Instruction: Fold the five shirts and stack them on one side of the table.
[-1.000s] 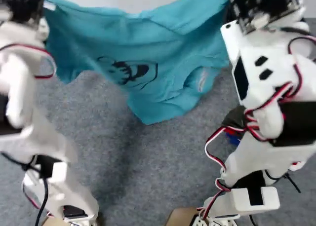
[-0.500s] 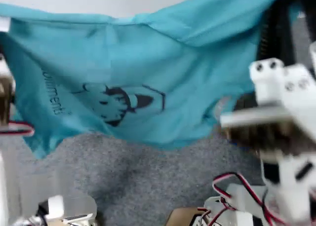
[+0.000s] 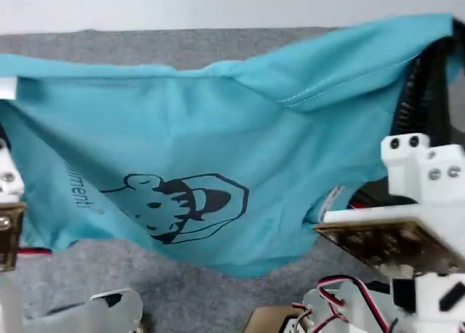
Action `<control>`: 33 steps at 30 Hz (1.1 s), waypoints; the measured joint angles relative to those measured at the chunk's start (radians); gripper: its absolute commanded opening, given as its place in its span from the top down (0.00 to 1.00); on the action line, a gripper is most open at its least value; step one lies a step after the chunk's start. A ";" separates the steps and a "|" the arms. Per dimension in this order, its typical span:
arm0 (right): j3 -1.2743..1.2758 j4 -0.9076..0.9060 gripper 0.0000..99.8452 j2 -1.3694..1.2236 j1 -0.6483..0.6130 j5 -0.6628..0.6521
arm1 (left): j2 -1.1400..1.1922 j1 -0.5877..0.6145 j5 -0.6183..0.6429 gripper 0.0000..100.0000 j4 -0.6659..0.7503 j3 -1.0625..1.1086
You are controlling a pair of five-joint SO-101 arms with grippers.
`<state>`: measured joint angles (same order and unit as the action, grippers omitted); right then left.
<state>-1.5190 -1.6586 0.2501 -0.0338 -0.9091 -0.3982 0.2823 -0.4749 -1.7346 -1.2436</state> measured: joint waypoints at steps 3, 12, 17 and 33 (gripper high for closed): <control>-0.002 -0.057 0.99 0.034 0.000 0.000 | -0.127 0.000 -0.040 1.00 0.000 0.164; 0.086 -0.097 0.99 -0.058 0.000 0.060 | -0.301 0.000 -0.109 1.00 0.038 0.792; 0.233 -0.094 0.99 -0.219 0.000 0.138 | -0.292 -0.002 -0.112 1.00 0.262 1.132; 0.319 0.388 0.99 -0.815 0.009 0.232 | 0.078 0.002 -0.107 1.00 1.358 1.717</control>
<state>-1.1999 -1.2704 -0.5646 -0.0245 -0.6774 -0.3199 0.2839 -0.5823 -0.3767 0.4733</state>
